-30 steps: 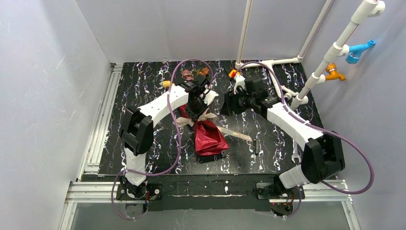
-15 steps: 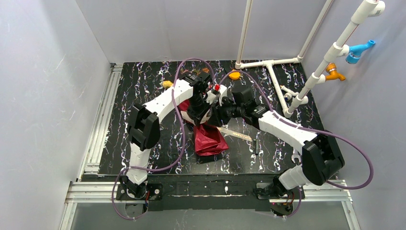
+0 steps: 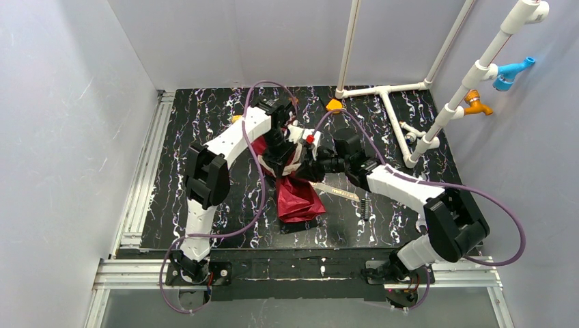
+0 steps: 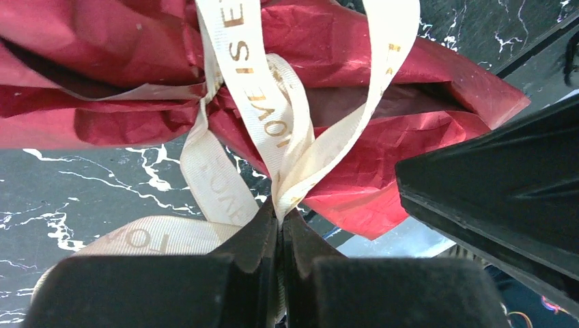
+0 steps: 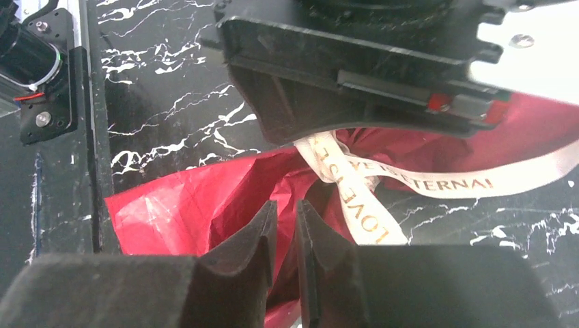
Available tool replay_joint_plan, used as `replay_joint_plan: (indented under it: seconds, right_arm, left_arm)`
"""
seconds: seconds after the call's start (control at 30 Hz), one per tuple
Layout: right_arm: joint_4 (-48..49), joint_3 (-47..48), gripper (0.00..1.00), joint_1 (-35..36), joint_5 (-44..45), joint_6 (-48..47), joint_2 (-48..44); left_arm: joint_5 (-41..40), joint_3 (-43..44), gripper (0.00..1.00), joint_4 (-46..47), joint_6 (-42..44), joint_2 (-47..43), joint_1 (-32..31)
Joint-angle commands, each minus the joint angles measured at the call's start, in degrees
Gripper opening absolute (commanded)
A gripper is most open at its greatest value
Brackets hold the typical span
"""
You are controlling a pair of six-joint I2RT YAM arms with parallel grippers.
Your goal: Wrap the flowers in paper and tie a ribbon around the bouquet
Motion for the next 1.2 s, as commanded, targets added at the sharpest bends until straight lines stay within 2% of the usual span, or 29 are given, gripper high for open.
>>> replay_joint_plan:
  seconds: [0.0, 0.17, 0.2, 0.27, 0.37, 0.8, 1.17]
  right_arm:
    - [8.54, -1.43, 0.23, -0.06, -4.31, -1.40, 1.51]
    - [7.73, -0.68, 0.26, 0.58, -5.56, -2.70, 3.40]
    - [7.44, -0.57, 0.29, 0.90, -5.28, -3.27, 3.74]
    - [7.33, -0.48, 0.44, 1.52, -4.50, -4.11, 4.32]
    - [8.25, -0.68, 0.51, 2.00, -3.64, -4.42, 5.29]
    - [13.35, -2.76, 0.62, 2.74, -0.87, -11.21, 7.73]
    - [16.57, -2.16, 0.61, 2.90, 3.10, -10.85, 10.41]
  left_arm:
    - [3.55, 2.19, 0.00, -2.37, -0.65, 0.24, 1.43]
    - [7.99, 2.28, 0.00, -2.15, -0.97, 0.94, 2.52]
    - [8.30, 2.28, 0.00, -2.00, -1.03, 1.00, 2.57]
    - [8.75, 2.36, 0.00, -1.80, -1.03, 1.13, 2.55]
    - [9.62, 2.46, 0.00, -1.74, -0.84, 1.25, 2.58]
    - [13.28, 0.64, 0.00, -0.89, -0.36, 0.77, 3.35]
    - [16.45, -0.70, 0.00, 0.14, 0.10, 0.52, 4.33]
